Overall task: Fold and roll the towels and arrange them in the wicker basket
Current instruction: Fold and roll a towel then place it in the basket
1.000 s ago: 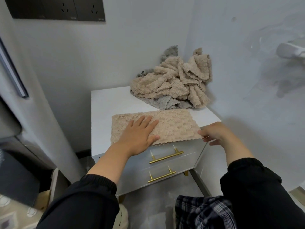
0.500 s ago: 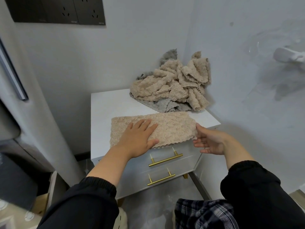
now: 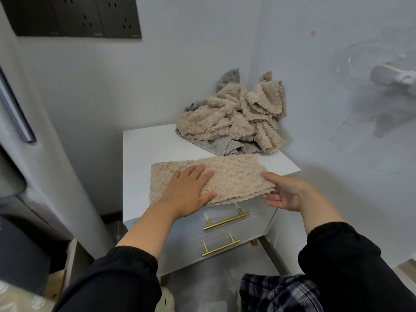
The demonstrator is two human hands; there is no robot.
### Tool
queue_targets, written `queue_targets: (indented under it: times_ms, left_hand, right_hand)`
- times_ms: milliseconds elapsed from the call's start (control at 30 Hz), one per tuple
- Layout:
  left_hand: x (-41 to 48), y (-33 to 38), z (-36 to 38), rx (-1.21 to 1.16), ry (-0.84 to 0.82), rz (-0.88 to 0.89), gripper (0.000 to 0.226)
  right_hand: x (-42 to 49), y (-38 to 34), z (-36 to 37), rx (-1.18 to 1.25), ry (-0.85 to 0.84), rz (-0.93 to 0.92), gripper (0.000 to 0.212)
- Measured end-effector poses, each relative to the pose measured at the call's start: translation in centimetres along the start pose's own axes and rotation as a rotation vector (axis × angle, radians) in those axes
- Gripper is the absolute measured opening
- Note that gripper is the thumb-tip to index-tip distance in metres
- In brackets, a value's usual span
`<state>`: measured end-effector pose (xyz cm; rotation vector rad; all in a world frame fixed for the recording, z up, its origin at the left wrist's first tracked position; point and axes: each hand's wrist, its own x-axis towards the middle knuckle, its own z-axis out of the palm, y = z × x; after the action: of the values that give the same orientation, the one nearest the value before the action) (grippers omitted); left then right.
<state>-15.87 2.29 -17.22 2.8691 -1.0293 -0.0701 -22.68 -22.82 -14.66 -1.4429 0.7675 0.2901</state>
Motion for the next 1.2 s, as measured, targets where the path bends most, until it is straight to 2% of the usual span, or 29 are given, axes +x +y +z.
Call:
queue_targets:
  times_ms: [100, 200, 267, 333, 433, 467, 567, 600, 633, 733, 800, 933, 1033, 1200]
  left_hand:
    - [-0.1, 0.0, 0.0, -0.001, 0.008, -0.005, 0.064]
    - [0.0, 0.4, -0.9, -0.059, 0.06, 0.002, 0.058]
    - [-0.1, 0.7, -2.4, -0.28, 0.123, -0.011, 0.04]
    - [-0.3, 1.1, -3.3, -0.618, 0.179, -0.07, 0.032]
    - [-0.2, 1.4, -3.6, -0.844, 0.367, -0.183, 0.017]
    - [-0.1, 1.3, -3.6, -0.942, 0.365, -0.19, 0.019]
    - [0.1, 1.3, -3.9, -1.327, 0.097, -0.159, 0.075]
    - [0.2, 1.2, -3.7, -1.42, 0.023, -0.142, 0.085]
    - [0.1, 1.2, -3.4, -1.489, -0.022, -0.116, 0.081]
    - [0.0, 2.2, -3.0, -1.56, 0.014, -0.153, 0.029]
    - [0.2, 2.6, -2.8, -1.579, 0.122, -0.217, 0.01]
    - [0.4, 3.0, -3.0, -1.586, 0.278, -0.289, 0.009]
    - [0.5, 3.2, -3.1, -1.557, 0.327, -0.305, 0.014]
    - [0.3, 3.5, -3.0, -1.505, 0.359, -0.292, 0.008]
  right_hand:
    - [0.1, 0.1, 0.2, -0.051, 0.04, -0.031, 0.016]
    - [-0.3, -0.6, 0.6, 0.111, 0.076, -0.229, 0.01]
    - [-1.2, -1.3, 1.2, 0.28, 0.017, -0.33, 0.005]
    - [-2.2, -1.9, 1.7, 0.374, -0.082, -0.382, 0.01]
    - [-3.5, -2.3, 2.3, 0.319, -0.229, -0.453, 0.02]
    - [-3.9, -2.4, 2.4, 0.274, -0.275, -0.476, 0.022]
    - [-4.6, -2.3, 2.8, 0.161, -0.434, -0.525, 0.022]
    - [-4.6, -2.2, 2.8, 0.141, -0.467, -0.541, 0.021]
    - [-4.7, -2.1, 3.0, 0.127, -0.481, -0.564, 0.021]
    - [-4.2, -2.0, 3.4, 0.081, -0.369, -0.68, 0.029]
    - [-3.9, -2.1, 3.6, 0.02, -0.207, -0.795, 0.027]
    - [-3.8, -2.1, 3.6, 0.002, -0.013, -0.896, 0.024]
    - [-3.7, -2.1, 3.5, -0.049, 0.031, -0.886, 0.018]
    - [-2.9, -1.8, 3.2, -0.052, 0.059, -0.81, 0.018]
